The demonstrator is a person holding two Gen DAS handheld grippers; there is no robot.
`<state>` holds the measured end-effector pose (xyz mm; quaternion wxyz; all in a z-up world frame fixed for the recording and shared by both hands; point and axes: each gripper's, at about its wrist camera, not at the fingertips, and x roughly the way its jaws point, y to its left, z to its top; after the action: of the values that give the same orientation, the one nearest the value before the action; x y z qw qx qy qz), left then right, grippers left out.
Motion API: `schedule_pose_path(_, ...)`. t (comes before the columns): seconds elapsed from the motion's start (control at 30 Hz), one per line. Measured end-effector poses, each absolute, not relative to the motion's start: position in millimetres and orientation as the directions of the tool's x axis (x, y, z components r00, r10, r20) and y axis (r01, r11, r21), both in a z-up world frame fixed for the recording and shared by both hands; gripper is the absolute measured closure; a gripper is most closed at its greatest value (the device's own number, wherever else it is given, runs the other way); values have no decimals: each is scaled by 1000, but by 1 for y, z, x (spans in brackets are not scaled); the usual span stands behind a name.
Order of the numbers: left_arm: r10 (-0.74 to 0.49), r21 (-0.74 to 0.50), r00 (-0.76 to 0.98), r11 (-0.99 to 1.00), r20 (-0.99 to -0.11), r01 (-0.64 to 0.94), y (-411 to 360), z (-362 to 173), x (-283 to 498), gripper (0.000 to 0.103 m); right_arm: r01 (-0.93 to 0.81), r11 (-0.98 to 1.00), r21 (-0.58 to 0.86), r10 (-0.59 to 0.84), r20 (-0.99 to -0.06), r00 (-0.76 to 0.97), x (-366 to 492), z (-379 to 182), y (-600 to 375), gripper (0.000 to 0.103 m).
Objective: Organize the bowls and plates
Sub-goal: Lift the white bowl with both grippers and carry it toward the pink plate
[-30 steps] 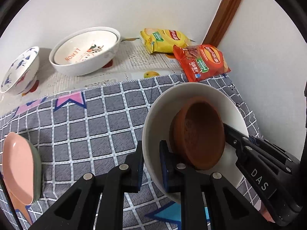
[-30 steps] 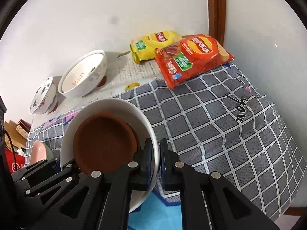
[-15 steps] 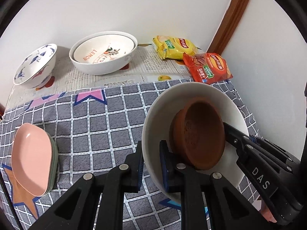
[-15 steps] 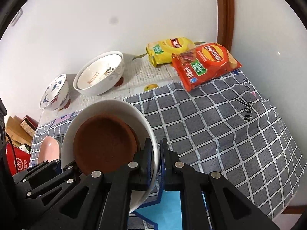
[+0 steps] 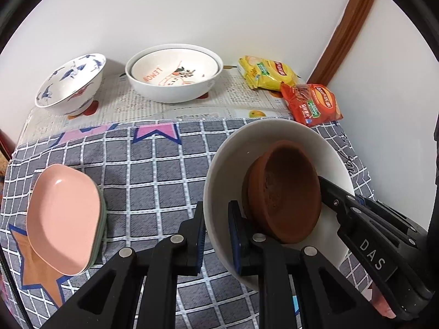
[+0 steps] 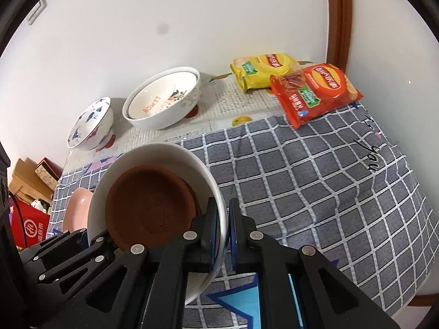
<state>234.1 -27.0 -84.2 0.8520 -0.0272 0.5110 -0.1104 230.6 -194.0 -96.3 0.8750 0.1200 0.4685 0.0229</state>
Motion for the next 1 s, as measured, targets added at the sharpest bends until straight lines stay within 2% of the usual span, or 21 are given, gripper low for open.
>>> schedule_pose_path(1.0,-156,-166,491,986,-857,23,84,-82,220,88,-63,970,235,230,-804,549,234,-95,-86,95)
